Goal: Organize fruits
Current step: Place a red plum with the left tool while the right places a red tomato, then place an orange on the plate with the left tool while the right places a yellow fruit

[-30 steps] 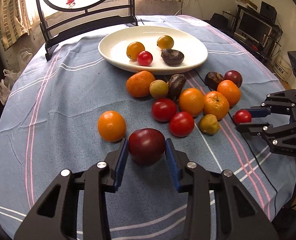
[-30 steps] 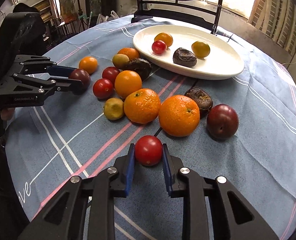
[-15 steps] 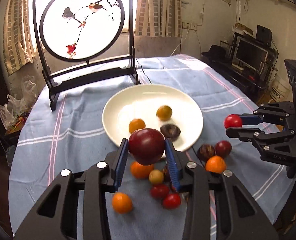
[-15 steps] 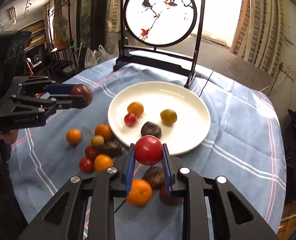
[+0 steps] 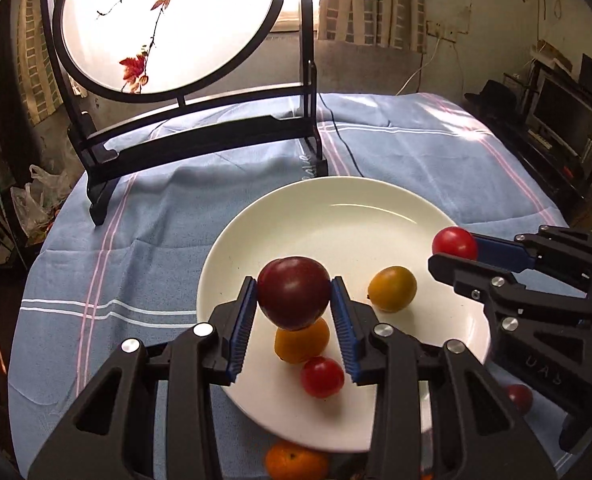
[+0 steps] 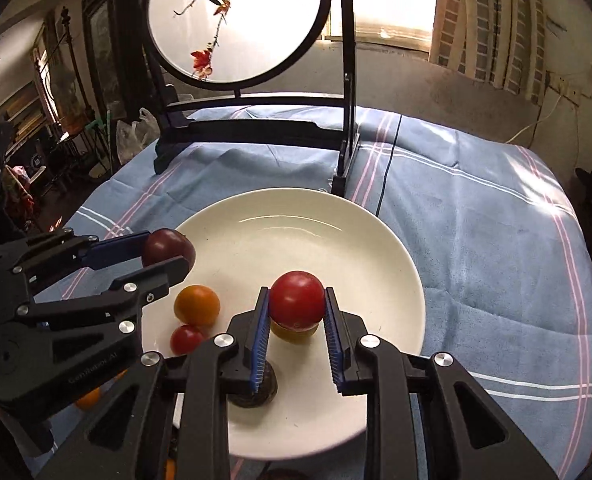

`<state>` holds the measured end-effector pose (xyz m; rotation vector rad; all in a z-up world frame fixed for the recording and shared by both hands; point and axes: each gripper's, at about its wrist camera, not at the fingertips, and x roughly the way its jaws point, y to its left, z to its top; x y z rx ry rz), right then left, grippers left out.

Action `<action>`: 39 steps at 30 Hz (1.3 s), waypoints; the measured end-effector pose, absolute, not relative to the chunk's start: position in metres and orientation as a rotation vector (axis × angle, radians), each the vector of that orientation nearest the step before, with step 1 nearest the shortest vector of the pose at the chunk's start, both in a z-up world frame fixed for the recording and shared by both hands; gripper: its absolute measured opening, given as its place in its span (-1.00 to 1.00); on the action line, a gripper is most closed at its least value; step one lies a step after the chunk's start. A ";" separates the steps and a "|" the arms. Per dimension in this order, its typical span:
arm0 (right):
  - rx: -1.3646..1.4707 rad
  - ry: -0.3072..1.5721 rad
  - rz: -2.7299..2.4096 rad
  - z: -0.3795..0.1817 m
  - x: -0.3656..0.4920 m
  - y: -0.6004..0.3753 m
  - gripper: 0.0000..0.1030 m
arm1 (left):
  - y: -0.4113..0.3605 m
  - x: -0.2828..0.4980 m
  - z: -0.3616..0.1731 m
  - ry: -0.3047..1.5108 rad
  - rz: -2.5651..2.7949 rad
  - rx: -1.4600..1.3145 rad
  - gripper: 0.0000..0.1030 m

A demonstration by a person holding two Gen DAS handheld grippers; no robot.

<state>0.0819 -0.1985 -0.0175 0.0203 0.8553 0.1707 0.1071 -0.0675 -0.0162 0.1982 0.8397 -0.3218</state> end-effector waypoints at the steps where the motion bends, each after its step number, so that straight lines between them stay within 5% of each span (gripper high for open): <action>1: 0.026 0.865 0.161 -0.022 0.085 -0.198 -0.50 | -0.068 0.111 -0.021 0.848 -0.317 0.198 -0.29; 7: 0.042 0.909 0.132 -0.042 0.109 -0.202 -0.49 | -0.071 0.124 -0.038 0.881 -0.304 0.214 -0.28; 11: 0.044 0.910 0.129 -0.044 0.111 -0.200 -0.12 | -0.071 0.125 -0.043 0.876 -0.290 0.224 -0.24; 14: 0.037 0.879 0.141 -0.034 0.104 -0.201 -0.12 | -0.069 0.121 -0.039 0.863 -0.282 0.222 -0.16; 20: 0.016 0.823 0.163 -0.010 0.070 -0.199 -0.01 | -0.065 0.099 -0.024 0.790 -0.280 0.252 0.13; 26: -0.035 0.774 0.270 0.004 -0.011 -0.185 0.07 | -0.034 0.051 0.001 0.709 -0.337 0.264 0.19; 31: -0.079 0.793 0.386 -0.015 -0.084 -0.161 0.07 | 0.012 0.002 0.003 0.681 -0.383 0.278 0.37; 39: -0.075 0.942 0.452 -0.072 -0.120 -0.132 -0.05 | 0.060 -0.050 -0.044 0.775 -0.449 0.365 0.37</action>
